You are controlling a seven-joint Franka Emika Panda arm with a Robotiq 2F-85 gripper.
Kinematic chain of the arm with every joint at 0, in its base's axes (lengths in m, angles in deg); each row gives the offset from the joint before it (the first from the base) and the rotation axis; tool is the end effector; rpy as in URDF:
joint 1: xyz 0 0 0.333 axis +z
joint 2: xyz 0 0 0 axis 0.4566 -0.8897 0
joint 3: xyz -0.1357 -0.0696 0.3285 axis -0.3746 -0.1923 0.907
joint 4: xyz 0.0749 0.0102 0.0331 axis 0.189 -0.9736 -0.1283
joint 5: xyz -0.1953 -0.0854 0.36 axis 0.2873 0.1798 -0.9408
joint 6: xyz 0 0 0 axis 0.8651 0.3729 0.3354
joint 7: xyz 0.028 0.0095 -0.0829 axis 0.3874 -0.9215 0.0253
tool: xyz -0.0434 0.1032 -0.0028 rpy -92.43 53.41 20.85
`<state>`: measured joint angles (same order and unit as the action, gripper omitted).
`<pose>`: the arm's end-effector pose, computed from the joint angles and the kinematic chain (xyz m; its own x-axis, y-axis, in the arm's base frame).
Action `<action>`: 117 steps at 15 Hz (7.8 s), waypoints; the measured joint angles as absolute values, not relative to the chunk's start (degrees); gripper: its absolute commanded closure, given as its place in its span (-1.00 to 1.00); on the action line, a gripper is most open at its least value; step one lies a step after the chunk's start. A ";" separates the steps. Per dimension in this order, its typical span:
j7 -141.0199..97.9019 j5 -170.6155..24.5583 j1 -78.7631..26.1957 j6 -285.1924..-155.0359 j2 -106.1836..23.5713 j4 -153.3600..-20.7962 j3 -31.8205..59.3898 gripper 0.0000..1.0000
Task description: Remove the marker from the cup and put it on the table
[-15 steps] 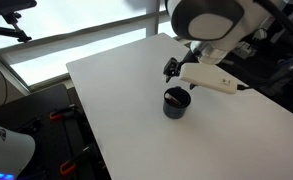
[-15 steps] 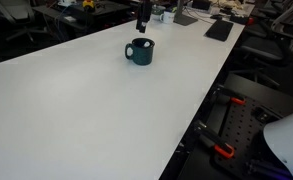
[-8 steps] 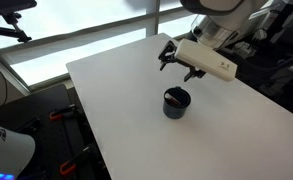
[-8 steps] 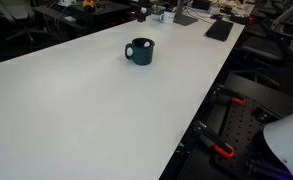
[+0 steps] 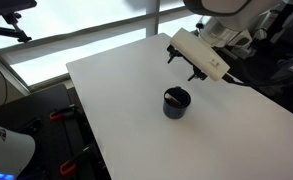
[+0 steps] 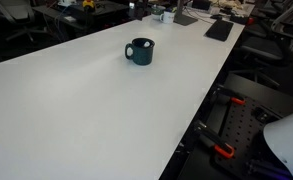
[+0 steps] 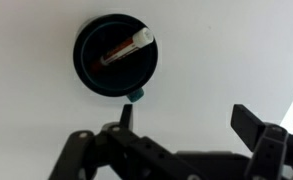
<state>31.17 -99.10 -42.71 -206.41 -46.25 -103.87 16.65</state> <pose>0.6231 -0.1646 0.3136 0.9529 0.2912 0.0845 0.3022 -0.8894 -0.3430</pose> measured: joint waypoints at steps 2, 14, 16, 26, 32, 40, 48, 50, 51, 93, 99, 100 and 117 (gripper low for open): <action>28.64 -99.53 -42.28 -208.20 -46.64 -103.87 16.65 -1.00; 24.91 -111.91 -44.97 -206.02 -53.84 -102.83 17.19 -1.00; 22.09 -112.72 -44.88 -206.02 -54.28 -102.68 17.20 -1.00; 20.92 -112.77 -44.78 -206.10 -54.28 -102.44 17.21 -1.00; 13.29 -113.04 -44.91 -196.91 -50.16 -102.45 16.68 -1.00; -2.60 -112.90 -46.22 -176.97 -52.02 -95.99 11.27 -1.00; -5.08 -111.31 -46.41 -182.17 -62.44 -89.53 10.09 -1.00; -5.15 -109.94 -45.94 -183.54 -63.79 -88.73 10.28 -0.95; -5.17 -109.39 -45.85 -183.99 -64.27 -88.47 10.47 -0.92; -5.04 -100.04 -43.24 -187.69 -60.56 -89.15 12.99 0.90; -5.19 -97.71 -39.37 -187.33 -54.17 -89.11 14.88 0.90; -5.27 -96.87 -38.35 -187.90 -53.58 -89.00 15.20 0.90; -2.08 -87.75 -29.88 -217.07 -66.63 -90.41 21.74 0.90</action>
